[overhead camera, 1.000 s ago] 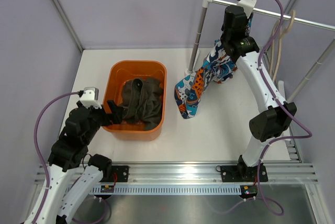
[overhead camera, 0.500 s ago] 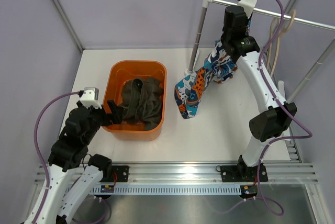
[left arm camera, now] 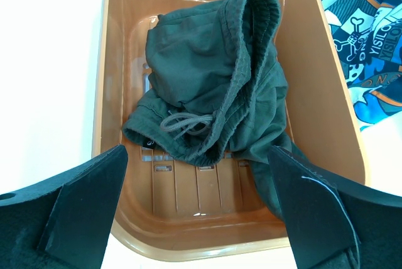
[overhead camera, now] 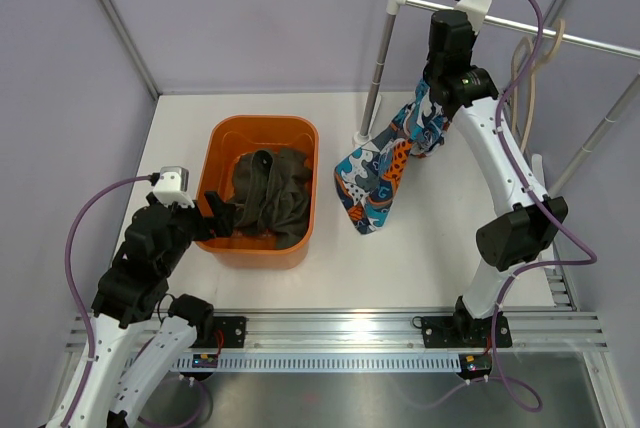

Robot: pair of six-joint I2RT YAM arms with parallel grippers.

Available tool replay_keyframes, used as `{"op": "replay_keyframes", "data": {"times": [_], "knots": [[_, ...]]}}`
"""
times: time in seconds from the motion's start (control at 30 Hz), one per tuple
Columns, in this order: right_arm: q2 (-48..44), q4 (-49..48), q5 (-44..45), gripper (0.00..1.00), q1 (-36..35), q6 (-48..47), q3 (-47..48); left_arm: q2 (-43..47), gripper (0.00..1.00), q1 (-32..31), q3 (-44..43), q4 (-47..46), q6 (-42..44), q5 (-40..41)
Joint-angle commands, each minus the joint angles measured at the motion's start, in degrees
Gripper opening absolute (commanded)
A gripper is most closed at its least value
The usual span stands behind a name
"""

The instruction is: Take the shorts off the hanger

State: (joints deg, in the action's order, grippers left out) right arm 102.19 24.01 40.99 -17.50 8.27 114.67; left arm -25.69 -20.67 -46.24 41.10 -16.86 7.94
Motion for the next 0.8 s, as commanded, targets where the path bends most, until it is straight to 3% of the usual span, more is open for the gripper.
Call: {"op": "replay_keyframes", "data": {"times": [0.0,0.13,0.27,0.47,0.63,0.77], "knots": [[0.02,0.95,1.19,0.00,0.45,-0.27,2.75,-0.15,0.99,-0.25,0.45,-1.90,0.87,0.32],[-0.24,1.92,1.19,0.00,0.36,-0.71,3.71,0.12,0.99,-0.25,0.45,-1.90,0.87,0.32],[0.11,2.36,1.11,0.19,0.45,-1.33,3.72,0.12,0.99,-0.25,0.45,-1.90,0.87,0.23],[1.43,2.62,1.72,0.25,0.97,-1.33,4.68,0.20,0.99,-0.43,0.45,-1.90,0.87,0.23],[2.57,2.97,1.11,0.38,1.59,-1.07,5.39,0.12,0.99,-0.52,0.45,-1.82,0.87,0.32],[3.27,2.88,0.84,0.39,2.03,-0.98,5.21,0.03,0.99,-0.60,0.45,-1.81,0.87,0.40]]}}
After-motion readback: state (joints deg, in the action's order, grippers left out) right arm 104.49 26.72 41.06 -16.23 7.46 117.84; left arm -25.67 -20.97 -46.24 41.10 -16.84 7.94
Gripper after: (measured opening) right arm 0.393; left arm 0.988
